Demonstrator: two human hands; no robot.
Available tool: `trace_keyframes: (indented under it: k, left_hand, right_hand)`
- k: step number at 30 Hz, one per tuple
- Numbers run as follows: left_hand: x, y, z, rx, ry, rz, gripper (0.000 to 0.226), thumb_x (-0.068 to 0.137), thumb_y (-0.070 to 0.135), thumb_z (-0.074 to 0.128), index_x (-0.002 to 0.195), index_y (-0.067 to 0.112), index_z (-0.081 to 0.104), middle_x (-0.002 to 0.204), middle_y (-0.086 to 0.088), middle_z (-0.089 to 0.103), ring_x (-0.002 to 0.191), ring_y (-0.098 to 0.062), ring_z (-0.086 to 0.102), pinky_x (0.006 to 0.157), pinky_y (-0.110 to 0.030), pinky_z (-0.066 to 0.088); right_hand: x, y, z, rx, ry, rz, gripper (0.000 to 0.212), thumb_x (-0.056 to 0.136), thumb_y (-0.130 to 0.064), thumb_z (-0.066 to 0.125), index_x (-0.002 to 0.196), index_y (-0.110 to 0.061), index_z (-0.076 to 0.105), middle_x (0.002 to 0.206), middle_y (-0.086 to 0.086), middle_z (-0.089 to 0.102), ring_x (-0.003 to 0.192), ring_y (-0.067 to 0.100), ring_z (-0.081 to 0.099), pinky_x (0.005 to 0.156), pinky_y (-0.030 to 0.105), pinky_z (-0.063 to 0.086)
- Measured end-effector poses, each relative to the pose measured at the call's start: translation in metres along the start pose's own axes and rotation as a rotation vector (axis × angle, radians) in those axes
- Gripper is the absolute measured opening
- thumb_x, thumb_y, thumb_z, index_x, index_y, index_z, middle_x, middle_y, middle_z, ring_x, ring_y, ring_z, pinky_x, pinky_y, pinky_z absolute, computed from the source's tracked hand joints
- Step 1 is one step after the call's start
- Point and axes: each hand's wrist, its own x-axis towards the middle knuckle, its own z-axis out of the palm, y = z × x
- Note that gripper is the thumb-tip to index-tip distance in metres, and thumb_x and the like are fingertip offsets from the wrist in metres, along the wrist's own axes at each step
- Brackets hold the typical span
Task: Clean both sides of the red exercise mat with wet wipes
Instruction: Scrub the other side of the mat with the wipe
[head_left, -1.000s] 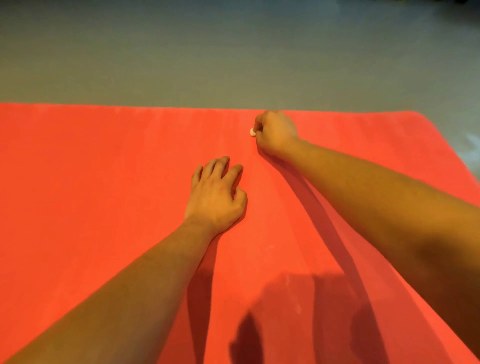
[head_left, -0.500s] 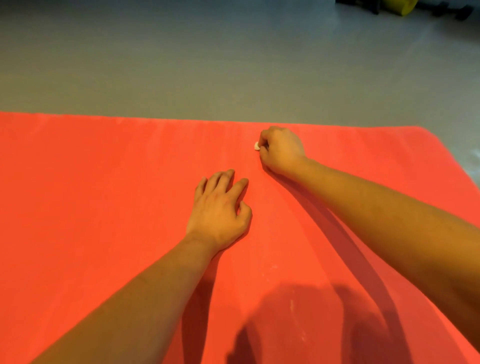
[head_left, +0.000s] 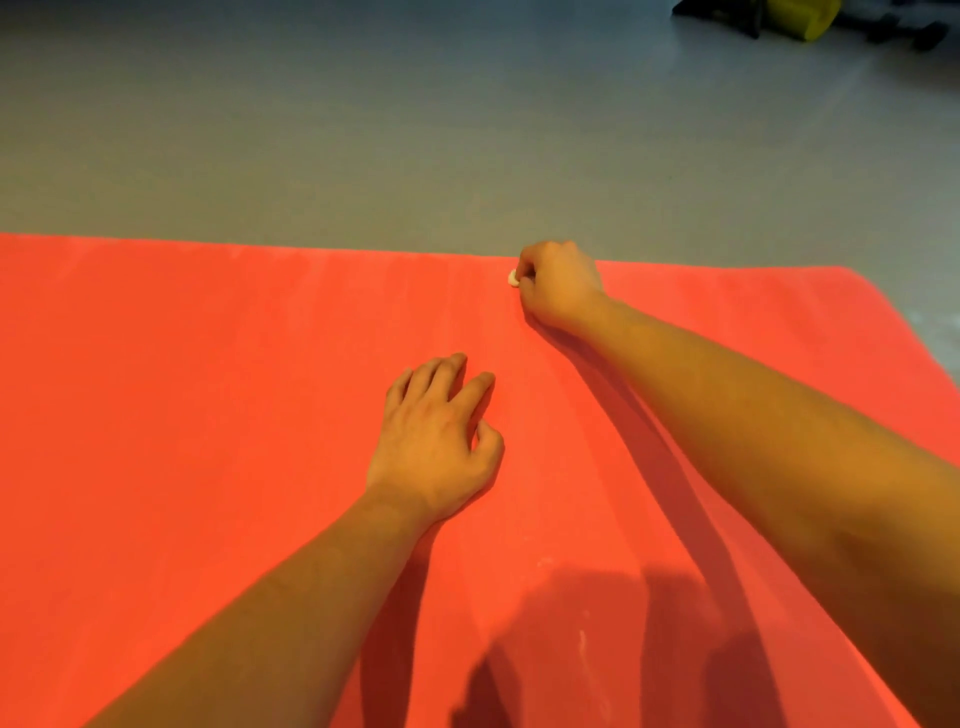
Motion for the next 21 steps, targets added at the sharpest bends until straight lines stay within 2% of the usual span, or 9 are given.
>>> trace_keyframes:
  k: [3,7,12,16,18,21]
  left_hand:
    - [0.000,0.001,-0.001,0.005,0.012,-0.002,0.058,0.082,0.041,0.051,0.138,0.028,0.059,0.148,-0.006,0.051,0.135,-0.027,0.044,0.115,-0.049,0.034]
    - [0.000,0.002,-0.002,0.015,0.037,0.002,0.055,0.080,0.040,0.054,0.133,0.027,0.058,0.140,-0.004,0.052,0.131,-0.026,0.045,0.112,-0.046,0.036]
    - [0.000,0.001,0.000,-0.008,0.055,0.015,0.053,0.079,0.039,0.055,0.130,0.027,0.058,0.137,-0.002,0.051,0.128,-0.026,0.047,0.109,-0.046,0.038]
    - [0.003,0.001,-0.001,-0.030,0.063,0.000,0.054,0.078,0.038,0.054,0.130,0.026,0.058,0.134,-0.002,0.052,0.126,-0.027,0.048,0.105,-0.045,0.040]
    - [0.003,0.001,-0.002,-0.030,0.077,0.000,0.049,0.077,0.035,0.054,0.125,0.025,0.059,0.130,-0.002,0.053,0.122,-0.027,0.049,0.100,-0.045,0.041]
    - [0.003,0.000,-0.003,-0.031,0.108,0.010,0.045,0.079,0.030,0.052,0.122,0.022,0.060,0.125,-0.002,0.055,0.118,-0.028,0.051,0.095,-0.045,0.043]
  right_hand:
    - [-0.062,-0.007,0.003,0.006,0.064,-0.128,0.018,0.080,-0.015,0.055,0.088,-0.019,0.071,0.095,0.003,0.071,0.090,0.030,0.065,0.070,0.036,0.051]
    - [-0.120,-0.009,0.001,-0.019,0.082,-0.294,0.011,0.083,-0.017,0.057,0.088,-0.020,0.067,0.088,0.002,0.064,0.086,0.028,0.060,0.066,0.035,0.043]
    - [-0.068,-0.009,0.002,-0.047,0.076,-0.095,0.019,0.082,-0.013,0.056,0.090,-0.018,0.073,0.097,0.006,0.069,0.090,0.034,0.065,0.066,0.036,0.045]
    - [-0.059,-0.016,0.005,-0.142,0.039,-0.042,0.022,0.081,-0.012,0.056,0.093,-0.015,0.073,0.101,0.012,0.069,0.094,0.037,0.065,0.070,0.039,0.049]
    - [-0.083,-0.021,0.002,-0.105,0.037,-0.061,0.022,0.081,-0.016,0.053,0.093,-0.016,0.072,0.100,0.010,0.069,0.092,0.037,0.065,0.070,0.040,0.051]
    - [-0.143,-0.029,-0.007,-0.050,-0.017,-0.191,0.020,0.082,-0.019,0.052,0.091,-0.021,0.070,0.095,0.003,0.068,0.089,0.031,0.065,0.068,0.040,0.051]
